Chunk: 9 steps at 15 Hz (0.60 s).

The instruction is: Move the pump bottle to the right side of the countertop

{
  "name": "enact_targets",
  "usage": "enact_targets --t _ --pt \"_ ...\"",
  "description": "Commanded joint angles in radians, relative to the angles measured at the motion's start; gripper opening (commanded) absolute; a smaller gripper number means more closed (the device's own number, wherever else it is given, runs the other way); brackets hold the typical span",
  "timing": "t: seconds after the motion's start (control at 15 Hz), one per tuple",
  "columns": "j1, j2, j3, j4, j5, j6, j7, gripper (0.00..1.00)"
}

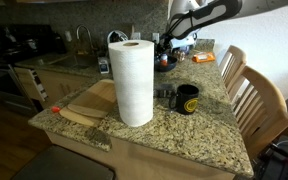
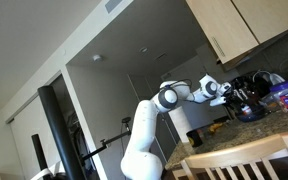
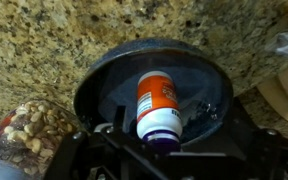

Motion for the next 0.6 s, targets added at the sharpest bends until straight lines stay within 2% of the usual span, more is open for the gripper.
enact_targets --t 0.0,0.33,0.4,0.53 --pt "0.003 0.0 -0.003 0.004 0.004 -0.003 -0.003 1.0" --pt "0.025 0.036 -0.069 0.023 -0.049 0.018 0.096 1.0" --pt "0.01 0.011 -0.037 0.004 -0.02 0.001 0.052 1.0" --pt "0.008 0.012 -0.041 0.004 -0.022 0.001 0.058 1.0"
